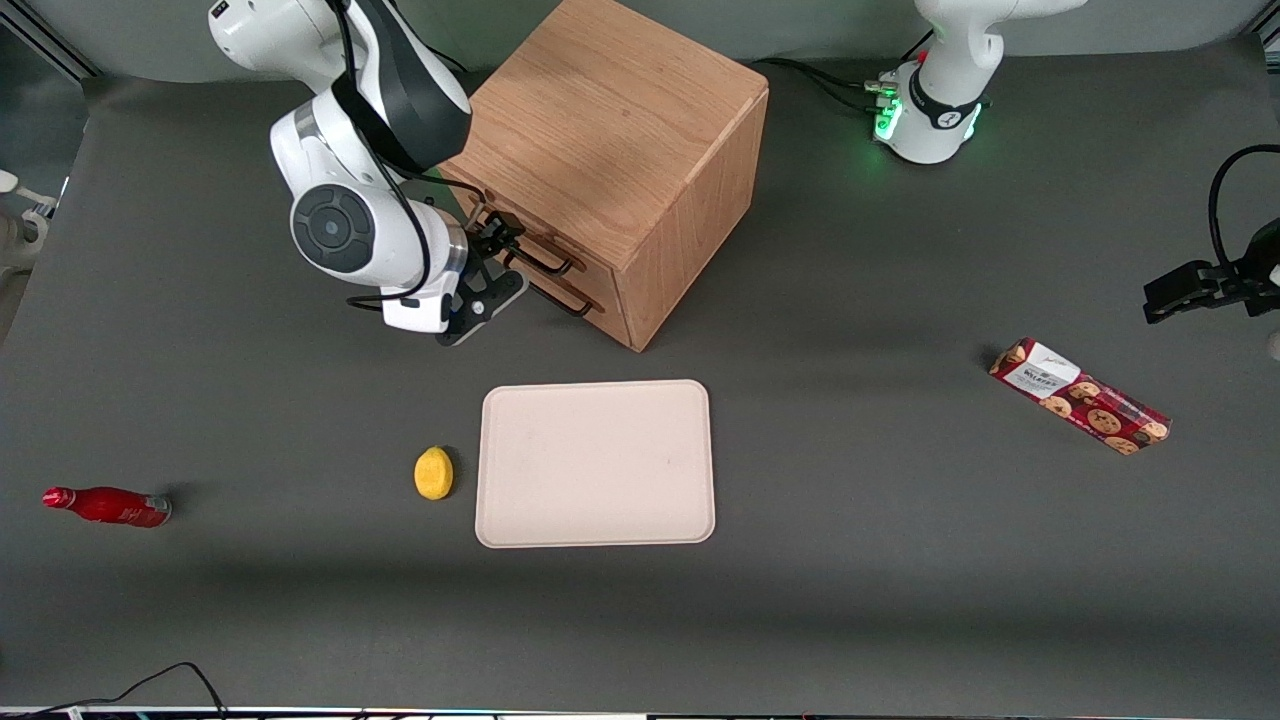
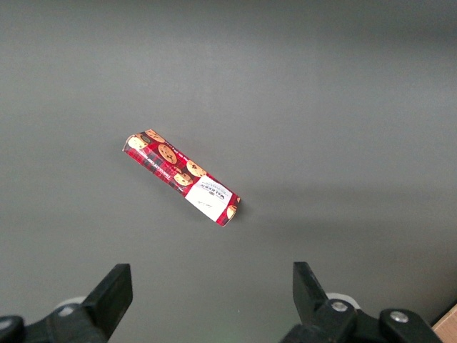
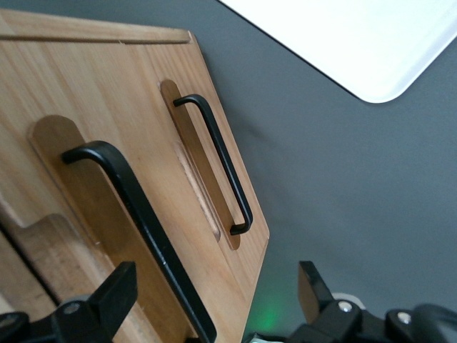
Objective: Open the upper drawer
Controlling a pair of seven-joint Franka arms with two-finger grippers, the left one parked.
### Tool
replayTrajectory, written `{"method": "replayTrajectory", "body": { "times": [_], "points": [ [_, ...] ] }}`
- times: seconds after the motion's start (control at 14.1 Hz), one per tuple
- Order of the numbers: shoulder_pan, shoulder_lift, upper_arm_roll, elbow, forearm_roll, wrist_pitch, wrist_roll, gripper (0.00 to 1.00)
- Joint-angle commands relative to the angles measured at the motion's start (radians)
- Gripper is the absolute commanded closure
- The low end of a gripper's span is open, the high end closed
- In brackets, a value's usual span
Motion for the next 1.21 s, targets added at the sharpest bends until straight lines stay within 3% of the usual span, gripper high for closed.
{"method": "replayTrajectory", "body": {
  "times": [0.0, 0.5, 1.14],
  "points": [
    [0.015, 0.013, -0.008, -0.016, 0.025, 0.015, -0.036, 0.0],
    [0.022, 0.031, 0.006, -0.05, 0.026, 0.067, -0.042, 0.0],
    [0.029, 0.034, 0.006, -0.045, 0.019, 0.107, -0.223, 0.0]
  ]
}}
